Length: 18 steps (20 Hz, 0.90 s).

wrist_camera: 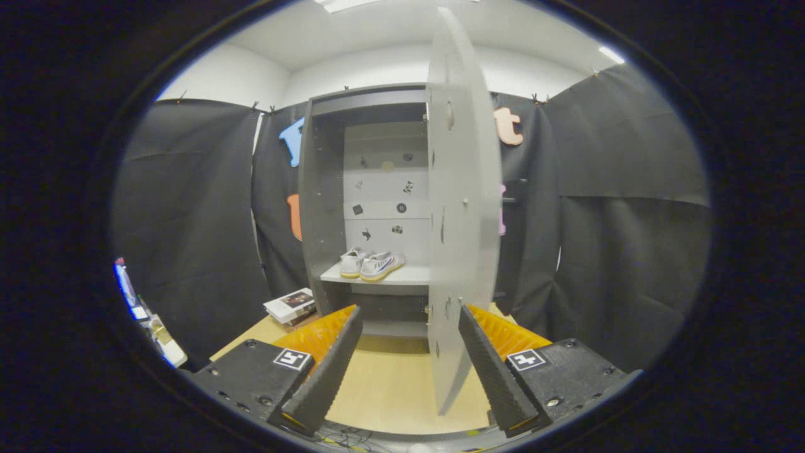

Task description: Open the shoe cabinet door, grab the shoes and put them into the shoe cabinet, then close the shoe cabinet door.

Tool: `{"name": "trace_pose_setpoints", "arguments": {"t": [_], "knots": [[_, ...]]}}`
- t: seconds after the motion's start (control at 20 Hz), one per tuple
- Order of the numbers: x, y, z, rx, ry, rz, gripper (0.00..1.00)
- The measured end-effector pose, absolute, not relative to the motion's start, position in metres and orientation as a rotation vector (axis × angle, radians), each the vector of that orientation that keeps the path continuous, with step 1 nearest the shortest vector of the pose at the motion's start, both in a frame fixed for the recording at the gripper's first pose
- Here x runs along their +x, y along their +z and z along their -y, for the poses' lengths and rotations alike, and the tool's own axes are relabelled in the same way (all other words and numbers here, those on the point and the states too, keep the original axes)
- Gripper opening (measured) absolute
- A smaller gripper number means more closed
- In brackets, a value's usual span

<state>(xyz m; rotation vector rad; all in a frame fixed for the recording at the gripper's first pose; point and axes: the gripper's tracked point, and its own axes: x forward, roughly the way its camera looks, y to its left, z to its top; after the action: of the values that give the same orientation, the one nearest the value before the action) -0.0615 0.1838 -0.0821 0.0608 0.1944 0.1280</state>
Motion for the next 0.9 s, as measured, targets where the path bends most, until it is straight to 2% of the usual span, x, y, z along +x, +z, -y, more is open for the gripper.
{"name": "trace_pose_setpoints", "arguments": {"t": [0.2, 0.5, 0.9], "knots": [[-0.086, -0.074, -0.127, 0.045, 0.095, -0.173, 0.99], [-0.088, -0.065, -0.037, 0.055, 0.008, -0.174, 0.99], [-0.025, -0.047, 0.004, 0.071, -0.029, -0.177, 0.99]]}}
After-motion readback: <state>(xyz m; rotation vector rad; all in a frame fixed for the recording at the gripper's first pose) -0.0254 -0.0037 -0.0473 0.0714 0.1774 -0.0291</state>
